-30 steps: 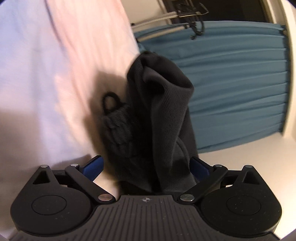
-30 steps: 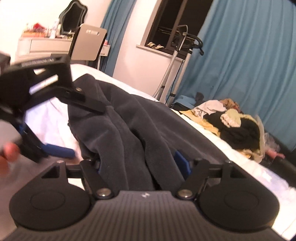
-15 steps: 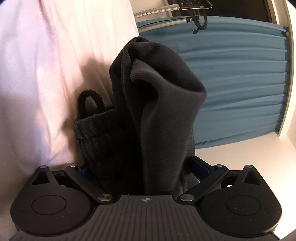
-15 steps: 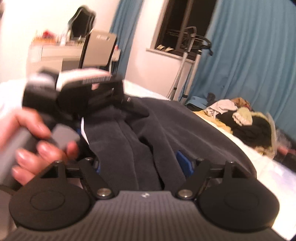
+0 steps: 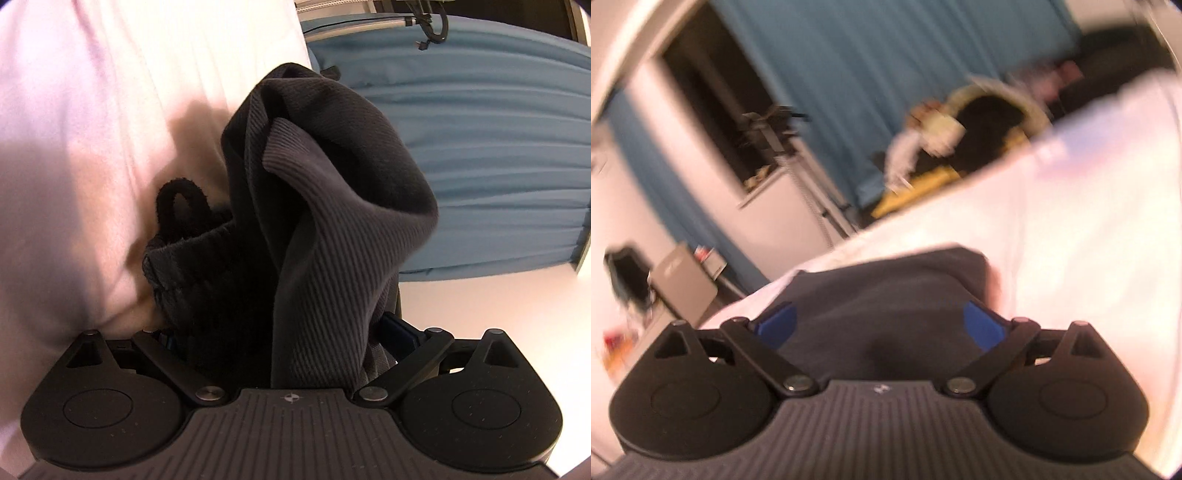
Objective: Fold clothes
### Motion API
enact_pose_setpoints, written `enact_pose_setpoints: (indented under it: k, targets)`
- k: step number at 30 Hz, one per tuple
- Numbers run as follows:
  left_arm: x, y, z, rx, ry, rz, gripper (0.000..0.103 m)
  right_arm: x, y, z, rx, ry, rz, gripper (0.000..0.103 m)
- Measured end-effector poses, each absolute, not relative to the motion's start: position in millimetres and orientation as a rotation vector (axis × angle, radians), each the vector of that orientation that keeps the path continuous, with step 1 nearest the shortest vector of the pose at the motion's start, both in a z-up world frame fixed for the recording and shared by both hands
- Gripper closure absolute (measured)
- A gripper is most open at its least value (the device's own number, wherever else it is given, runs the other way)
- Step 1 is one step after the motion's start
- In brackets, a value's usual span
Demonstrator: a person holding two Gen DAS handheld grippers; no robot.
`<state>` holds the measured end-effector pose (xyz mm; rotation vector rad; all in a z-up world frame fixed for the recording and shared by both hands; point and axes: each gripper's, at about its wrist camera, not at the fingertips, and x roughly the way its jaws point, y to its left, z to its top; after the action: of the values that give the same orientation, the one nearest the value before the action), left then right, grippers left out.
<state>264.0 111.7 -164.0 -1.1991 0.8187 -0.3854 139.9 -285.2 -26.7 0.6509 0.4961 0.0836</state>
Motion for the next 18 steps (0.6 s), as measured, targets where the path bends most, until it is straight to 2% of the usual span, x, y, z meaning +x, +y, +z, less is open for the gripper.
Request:
enact_pose_setpoints:
  k: [1,4,6,9,16,18]
  targets:
    - [263.6,109.8,-163.4,-1.182,0.814,-0.383,0.005,149.5,-291.5,-38.3,0.699,0.523,0.068,0.005]
    - [262.7,104.0,-160.7,-1.125,0.803,-0.377,0.006,179.2,-295.4,-73.8,0.788,0.589,0.122,0.021]
    - [260.7,100.5,-159.0,-1.061,0.789,-0.351,0.025,184.1,-290.6,-81.8,0.788,0.564,0.137,0.022]
    - [256.5,101.8,-159.6,-1.055,0.767,-0.328,0.034,179.0,-279.7,-69.3,0.725,0.477,0.197,0.029]
    - [243.0,89.7,-150.0,-0.951,0.727,-0.29,0.039,191.1,-271.0,-85.0,0.593,0.555,0.14,0.033]
    - [238.4,90.8,-148.5,-0.952,0.726,-0.285,0.042,187.1,-268.3,-77.9,0.543,0.546,0.145,0.051]
